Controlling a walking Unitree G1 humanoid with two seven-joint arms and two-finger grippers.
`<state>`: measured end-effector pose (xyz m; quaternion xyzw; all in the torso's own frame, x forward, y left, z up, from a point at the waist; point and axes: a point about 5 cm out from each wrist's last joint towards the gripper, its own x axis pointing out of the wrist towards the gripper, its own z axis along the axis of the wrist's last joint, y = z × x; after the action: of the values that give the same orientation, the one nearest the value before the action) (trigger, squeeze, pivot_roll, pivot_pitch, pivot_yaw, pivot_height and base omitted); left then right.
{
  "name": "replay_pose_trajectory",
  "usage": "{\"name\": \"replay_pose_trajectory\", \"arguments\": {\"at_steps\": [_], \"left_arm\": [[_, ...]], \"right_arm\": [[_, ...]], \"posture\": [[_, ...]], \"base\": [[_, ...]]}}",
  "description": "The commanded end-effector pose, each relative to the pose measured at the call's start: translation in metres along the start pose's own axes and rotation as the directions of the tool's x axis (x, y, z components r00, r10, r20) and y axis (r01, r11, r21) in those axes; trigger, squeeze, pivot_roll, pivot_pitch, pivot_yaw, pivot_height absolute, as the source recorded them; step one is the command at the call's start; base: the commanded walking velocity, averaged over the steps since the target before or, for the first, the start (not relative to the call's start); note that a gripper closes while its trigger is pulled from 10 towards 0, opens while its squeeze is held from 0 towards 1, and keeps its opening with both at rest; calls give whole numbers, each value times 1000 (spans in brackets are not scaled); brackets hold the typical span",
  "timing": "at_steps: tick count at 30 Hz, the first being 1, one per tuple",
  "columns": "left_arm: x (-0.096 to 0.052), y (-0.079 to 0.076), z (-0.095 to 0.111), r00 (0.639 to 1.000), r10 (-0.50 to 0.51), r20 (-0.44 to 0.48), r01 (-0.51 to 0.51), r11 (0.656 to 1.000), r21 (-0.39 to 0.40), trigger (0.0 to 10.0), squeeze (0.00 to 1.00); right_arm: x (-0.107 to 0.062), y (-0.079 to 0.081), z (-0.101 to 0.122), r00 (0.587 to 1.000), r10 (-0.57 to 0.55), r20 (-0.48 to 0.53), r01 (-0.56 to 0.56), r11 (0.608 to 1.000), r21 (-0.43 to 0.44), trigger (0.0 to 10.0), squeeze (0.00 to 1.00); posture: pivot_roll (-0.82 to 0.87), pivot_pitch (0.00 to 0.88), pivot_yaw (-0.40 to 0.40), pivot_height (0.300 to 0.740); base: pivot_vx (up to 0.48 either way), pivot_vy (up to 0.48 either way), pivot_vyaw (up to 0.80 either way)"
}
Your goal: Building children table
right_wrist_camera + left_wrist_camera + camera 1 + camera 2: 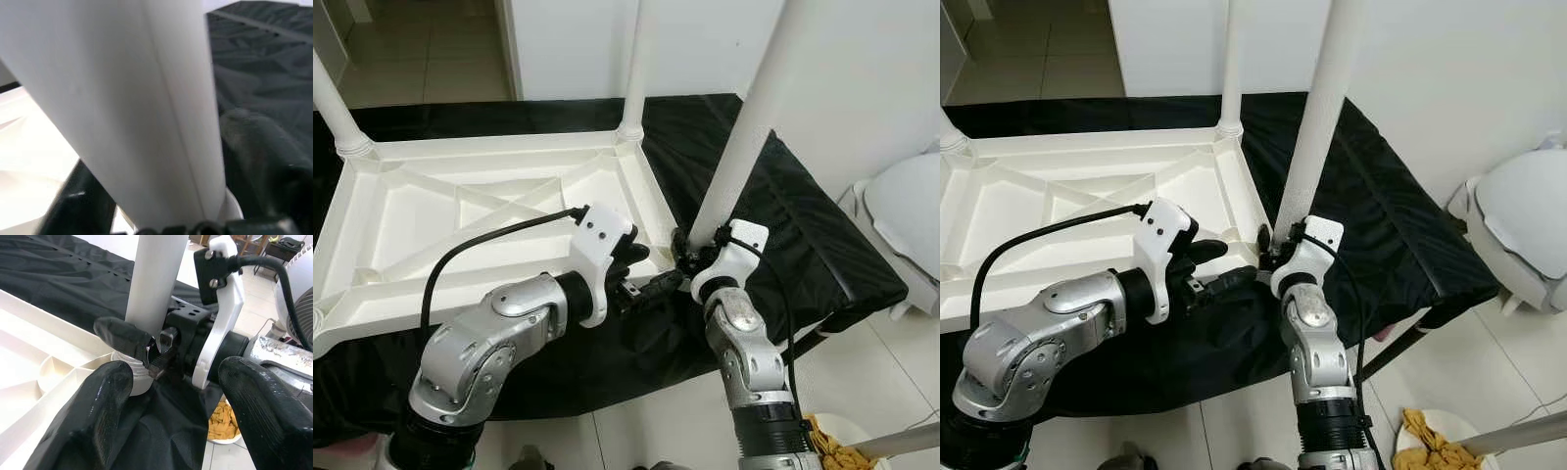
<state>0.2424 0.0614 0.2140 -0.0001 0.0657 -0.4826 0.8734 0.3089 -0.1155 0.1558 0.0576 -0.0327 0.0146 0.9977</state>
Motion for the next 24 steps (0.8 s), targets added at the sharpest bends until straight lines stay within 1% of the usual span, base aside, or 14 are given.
{"name": "replay_pose_trajectory", "arguments": {"at_steps": [1, 3, 5, 10, 11, 12, 13, 15, 16, 20, 21, 22, 23, 24], "left_arm": [[2, -1, -2, 1000, -2, -15, 2, 1000, 2, 10000, 0], [2, 0, -2, 1000, -1, -13, 1, 1000, 3, 10000, 0], [2, 0, -2, 1000, 1, -13, -1, 1000, 5, 10000, 0], [3, 0, -1, 1000, 0, -9, 0, 1000, 5, 10000, 0], [3, -1, -2, 1000, -6, -11, 6, 1000, 3, 10000, 0], [4, -2, -3, 1000, -11, -13, 11, 1000, 2, 10000, 0], [4, -2, -3, 1000, -11, -13, 11, 1000, 2, 10000, 0], [4, -4, -4, 1000, -14, -15, 14, 1000, -3, 10000, 0], [4, -3, -4, 1000, -13, -14, 13, 1000, -5, 10000, 0], [4, -3, -3, 1000, -10, -13, 10, 1000, -5, 10000, 0], [4, -1, -3, 1000, -3, -9, 3, 1000, -6, 10000, 0], [4, -1, -3, 1000, -3, -9, 3, 1000, -6, 10000, 0], [4, -1, -2, 1000, -1, -8, 1, 1000, -6, 10000, 0], [4, -1, -2, 1000, -1, -8, 1, 1000, -6, 10000, 0]], "right_arm": [[0, -1, 3, 1000, -4, 4, 4, 1000, 4, 10000, 1000], [2, -3, 7, 1000, 13, 26, -13, 1000, 0, 10000, 1000], [5, -7, 9, 998, 62, 27, -62, 998, -12, 10000, 1000], [8, -9, 9, 993, 120, 19, -120, 993, -7, 10000, 1000], [9, -10, 9, 984, 177, 11, -177, 984, -10, 10000, 0], [10, -10, 8, 977, 215, 6, -215, 977, -12, 10000, 0], [10, -10, 8, 977, 215, 6, -215, 977, -12, 10000, 0], [11, -13, 8, 947, 321, -13, -321, 947, -2, 10000, 0], [12, -16, 8, 935, 354, -19, -354, 935, -20, 10000, 0], [13, -21, 9, 912, 410, -31, -411, 910, -60, 10000, 0], [14, -31, 7, 864, 499, -62, -503, 859, -91, 10000, 0], [14, -31, 7, 864, 499, -62, -503, 859, -91, 10000, 0], [14, -35, 6, 845, 529, -74, -534, 839, -100, 10000, 0], [14, -35, 6, 845, 529, -74, -534, 839, -100, 10000, 0]], "posture": [[9, 19, -82, 740], [9, 20, -81, 740], [8, 20, -80, 740], [3, 28, -76, 740], [2, 32, -74, 740], [2, 32, -74, 740], [2, 32, -74, 740], [-1, 39, -71, 740], [-2, 42, -71, 740], [0, 43, -70, 740], [0, 46, -68, 740], [0, 46, -68, 740], [0, 46, -68, 740], [0, 46, -68, 740]], "base": [[0, 0, 0], [0, 0, 0], [0, 0, 0], [0, 0, 0], [0, 0, 0], [0, 0, 0], [0, 0, 0], [0, 0, 0], [0, 0, 0], [0, 0, 0], [0, 0, 0], [0, 0, 0], [0, 0, 0], [0, 0, 0]]}}
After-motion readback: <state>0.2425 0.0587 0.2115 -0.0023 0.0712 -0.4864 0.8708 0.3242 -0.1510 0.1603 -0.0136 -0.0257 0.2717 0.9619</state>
